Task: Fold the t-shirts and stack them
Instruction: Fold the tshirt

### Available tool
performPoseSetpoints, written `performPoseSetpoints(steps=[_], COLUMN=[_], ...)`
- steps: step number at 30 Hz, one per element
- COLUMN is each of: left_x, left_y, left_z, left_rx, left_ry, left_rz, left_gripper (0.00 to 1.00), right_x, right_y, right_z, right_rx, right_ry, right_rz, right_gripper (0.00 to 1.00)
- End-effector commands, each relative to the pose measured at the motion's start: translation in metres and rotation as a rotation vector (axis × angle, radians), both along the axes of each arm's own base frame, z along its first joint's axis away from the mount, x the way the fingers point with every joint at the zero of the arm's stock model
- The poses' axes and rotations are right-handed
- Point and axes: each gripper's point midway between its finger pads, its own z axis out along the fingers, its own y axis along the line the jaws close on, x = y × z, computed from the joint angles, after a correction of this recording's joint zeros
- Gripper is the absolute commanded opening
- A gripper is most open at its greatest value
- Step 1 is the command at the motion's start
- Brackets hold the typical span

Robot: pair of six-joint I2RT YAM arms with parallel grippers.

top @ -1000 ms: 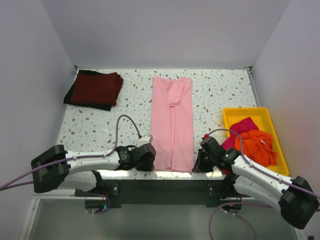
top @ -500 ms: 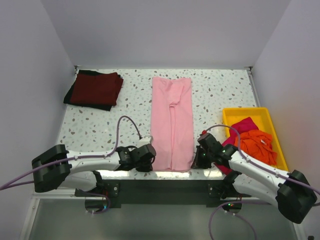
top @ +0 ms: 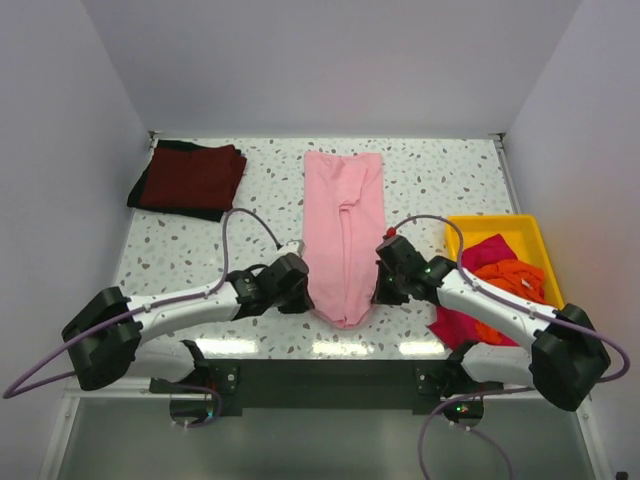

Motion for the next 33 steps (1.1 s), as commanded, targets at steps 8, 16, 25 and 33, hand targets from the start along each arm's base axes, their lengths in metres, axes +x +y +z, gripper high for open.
performPoseSetpoints(steps=[8, 16, 25, 33], left_x=[0.072, 0.129, 0.187, 0.226], left_y=[-0.019, -0.012, 0.000, 0.009], left_z=[0.046, 0.053, 0.052, 0.051], left_rx=[-0.059, -0.041, -0.025, -0.035], left_ry=[-0.143, -0.186, -0.213, -0.218], left_rz=[-0.011, 0.048, 0.120, 0.155], left_gripper=[0.00, 0.00, 0.00, 0.00], right_x=[0.071, 0.131, 0.187, 0.217], right_y=[0.003, -0.007, -0.006, -0.024], right_z=[0.033, 0.040, 0.040, 0.038], right_rx=[-0.015, -0.014, -0.050, -0.077], right_ry=[-0.136, -0.155, -0.155, -0.149], right_rz=[-0.013, -0.042, -0.051, -0.102], right_gripper=[0.00, 0.00, 0.00, 0.00])
